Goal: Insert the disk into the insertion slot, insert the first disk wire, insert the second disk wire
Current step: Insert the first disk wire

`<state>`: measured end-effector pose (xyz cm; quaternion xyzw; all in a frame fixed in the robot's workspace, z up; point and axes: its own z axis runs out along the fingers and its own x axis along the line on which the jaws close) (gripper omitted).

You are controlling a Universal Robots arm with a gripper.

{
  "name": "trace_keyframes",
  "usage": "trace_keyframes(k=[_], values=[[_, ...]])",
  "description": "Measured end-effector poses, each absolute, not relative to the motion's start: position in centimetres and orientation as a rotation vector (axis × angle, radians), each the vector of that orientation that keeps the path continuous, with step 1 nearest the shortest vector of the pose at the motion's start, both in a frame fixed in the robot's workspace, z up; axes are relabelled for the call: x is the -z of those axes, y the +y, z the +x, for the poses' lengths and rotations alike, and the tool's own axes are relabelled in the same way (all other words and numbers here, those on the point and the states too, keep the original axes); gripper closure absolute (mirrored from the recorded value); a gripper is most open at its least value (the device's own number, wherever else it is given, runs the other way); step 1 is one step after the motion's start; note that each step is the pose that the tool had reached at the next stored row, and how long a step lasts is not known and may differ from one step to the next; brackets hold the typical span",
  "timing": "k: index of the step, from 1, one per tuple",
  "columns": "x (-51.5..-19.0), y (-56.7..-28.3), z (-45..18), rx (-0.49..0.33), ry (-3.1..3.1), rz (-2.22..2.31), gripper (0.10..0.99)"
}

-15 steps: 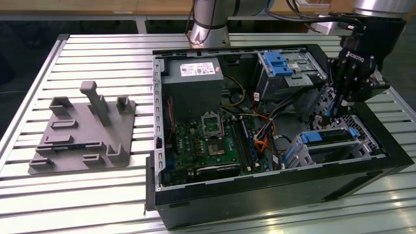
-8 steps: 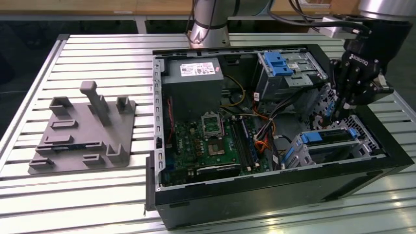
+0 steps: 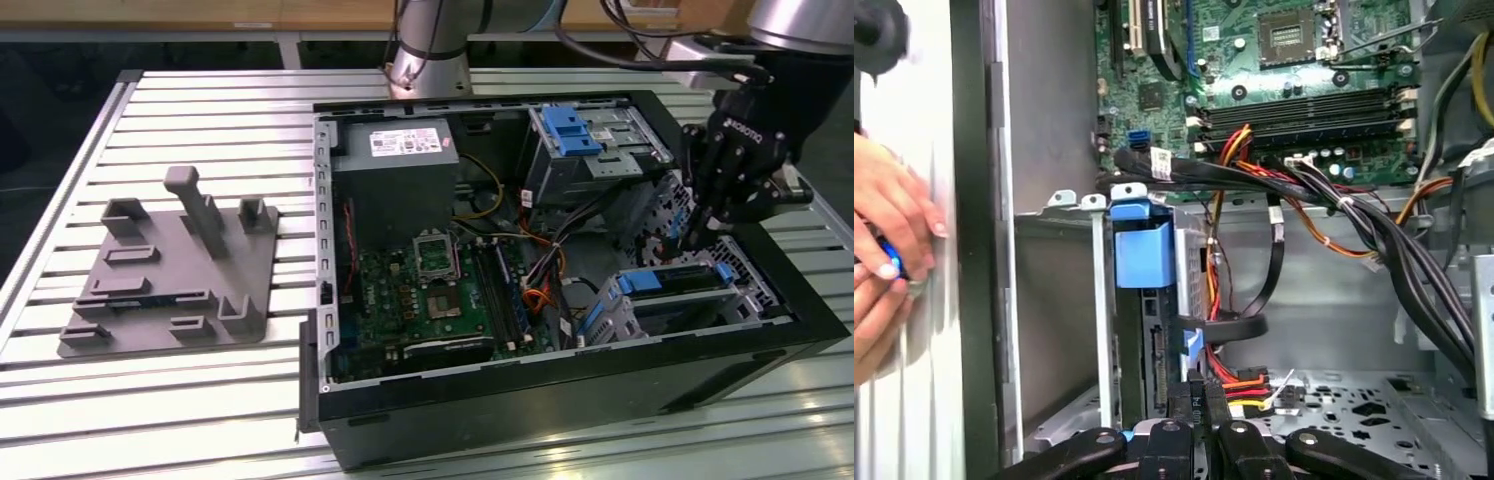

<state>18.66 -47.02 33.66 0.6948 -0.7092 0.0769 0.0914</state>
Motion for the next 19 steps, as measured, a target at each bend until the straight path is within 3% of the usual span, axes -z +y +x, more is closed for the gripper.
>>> trace_keyframes(k=[7,19], values=[[-33.7,-48.0,18.7,-0.162,-2.148,2.105,0.922],[-33.7,-50.0,18.4,-0.154,-2.163,2.124,0.922]])
